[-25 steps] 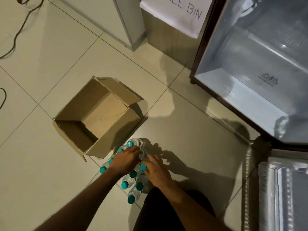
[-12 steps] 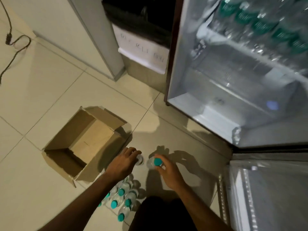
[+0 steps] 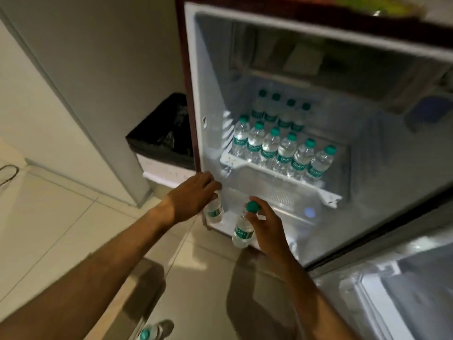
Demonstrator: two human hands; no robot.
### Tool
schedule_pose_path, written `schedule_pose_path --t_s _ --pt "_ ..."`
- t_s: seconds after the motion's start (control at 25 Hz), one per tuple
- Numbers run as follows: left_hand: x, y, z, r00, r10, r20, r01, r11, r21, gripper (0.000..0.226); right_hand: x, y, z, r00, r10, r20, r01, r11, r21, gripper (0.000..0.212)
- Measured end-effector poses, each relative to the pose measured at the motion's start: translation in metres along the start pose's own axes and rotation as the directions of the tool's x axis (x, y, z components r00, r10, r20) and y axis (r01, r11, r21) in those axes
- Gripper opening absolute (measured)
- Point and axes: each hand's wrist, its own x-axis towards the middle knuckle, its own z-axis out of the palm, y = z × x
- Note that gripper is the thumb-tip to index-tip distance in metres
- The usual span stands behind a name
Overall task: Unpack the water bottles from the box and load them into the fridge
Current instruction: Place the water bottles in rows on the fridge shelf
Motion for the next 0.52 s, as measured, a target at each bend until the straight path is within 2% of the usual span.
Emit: schedule_pose_path --t_s 0.12,0.24,0.4,0.52 --pt "0.068 -0.022 -0.045 0.987 0.144 -0.072 -0.13 0.977 0.166 0.036 0.025 -0.029 -0.017 0.992 -0.068 -0.107 0.072 0.997 0.031 0.035" --pt "0.124 -0.043 -0.079 0.963 0.252 -0.091 -0.199 0.9 0.388 0.04 0.044 -0.044 -0.03 0.97 -0.086 -0.226 0.093 0.995 0.021 0.033" --pt "0.164 -0.067 -0.106 0.937 0.337 -0.088 -0.262 0.849 0.459 0.055 0.059 -0.063 -0.042 0.921 -0.169 -0.351 0.173 0.985 -0.022 0.022" --pt "0.177 -0.08 -0.119 0.907 0.412 -0.087 -0.309 0.792 0.526 0.053 0.074 -0.077 -0.056 0.926 -0.142 -0.35 0.17 0.984 0.051 0.011"
